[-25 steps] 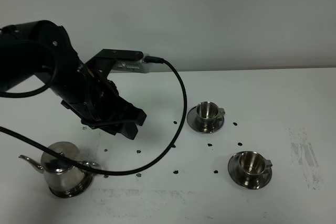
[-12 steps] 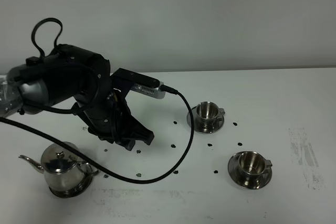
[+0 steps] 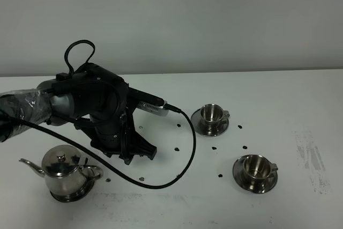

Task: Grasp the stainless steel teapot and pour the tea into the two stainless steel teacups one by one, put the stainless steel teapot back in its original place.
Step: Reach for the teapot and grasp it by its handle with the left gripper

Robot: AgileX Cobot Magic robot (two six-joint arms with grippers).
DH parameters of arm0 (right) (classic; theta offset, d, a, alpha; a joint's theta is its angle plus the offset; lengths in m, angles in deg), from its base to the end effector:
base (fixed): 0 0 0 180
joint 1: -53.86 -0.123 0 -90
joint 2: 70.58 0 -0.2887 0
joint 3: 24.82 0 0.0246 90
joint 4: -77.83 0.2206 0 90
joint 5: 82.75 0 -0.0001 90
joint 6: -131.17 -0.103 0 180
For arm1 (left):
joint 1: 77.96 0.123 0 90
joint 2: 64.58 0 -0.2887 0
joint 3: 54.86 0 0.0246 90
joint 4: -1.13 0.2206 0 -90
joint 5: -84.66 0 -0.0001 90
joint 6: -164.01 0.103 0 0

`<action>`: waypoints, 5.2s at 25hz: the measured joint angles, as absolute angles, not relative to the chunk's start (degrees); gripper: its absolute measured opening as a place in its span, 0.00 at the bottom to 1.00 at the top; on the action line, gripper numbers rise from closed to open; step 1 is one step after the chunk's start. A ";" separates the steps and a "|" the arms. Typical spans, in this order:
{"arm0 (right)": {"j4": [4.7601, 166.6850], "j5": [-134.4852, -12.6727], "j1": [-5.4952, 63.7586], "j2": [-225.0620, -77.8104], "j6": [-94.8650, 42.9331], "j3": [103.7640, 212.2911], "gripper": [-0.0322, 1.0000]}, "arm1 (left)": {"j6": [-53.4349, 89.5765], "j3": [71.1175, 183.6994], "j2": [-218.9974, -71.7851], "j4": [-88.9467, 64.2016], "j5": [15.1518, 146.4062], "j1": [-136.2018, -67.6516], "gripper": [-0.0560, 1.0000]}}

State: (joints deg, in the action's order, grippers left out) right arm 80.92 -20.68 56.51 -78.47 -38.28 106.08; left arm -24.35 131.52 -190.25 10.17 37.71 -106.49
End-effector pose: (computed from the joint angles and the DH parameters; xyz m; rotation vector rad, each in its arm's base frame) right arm -0.0242 0.0060 0.2534 -0.1460 2.0725 -0.0760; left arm 0.3550 -0.1795 0.1718 0.6354 2.8021 0.0654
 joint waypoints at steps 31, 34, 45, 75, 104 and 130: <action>80.92 -20.68 56.51 -78.47 -38.29 106.08 0.45 | -24.72 131.52 -190.25 9.22 22.89 -107.12 0.50; 80.92 -20.68 56.51 -78.47 -38.29 106.08 0.45 | -24.52 131.52 -190.25 8.87 21.70 -107.54 0.50; 80.92 -20.68 56.51 -78.47 -38.29 106.08 0.44 | -25.18 131.52 -189.53 8.93 23.29 -108.75 0.50; 80.92 -20.68 56.51 -78.47 -38.31 106.08 0.44 | -27.69 119.45 -184.85 11.49 27.27 -109.24 0.50; 80.94 -20.68 56.46 -78.47 -38.31 106.08 0.44 | -27.86 115.74 -183.75 13.07 33.89 -109.24 0.43; 82.01 -21.63 56.46 -78.41 -41.37 106.36 0.44 | -31.49 115.74 -183.75 16.29 26.34 -109.24 0.43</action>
State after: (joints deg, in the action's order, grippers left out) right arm 82.01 -21.63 56.46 -78.41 -41.37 106.36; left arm -31.49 115.74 -183.75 16.29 26.34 -109.24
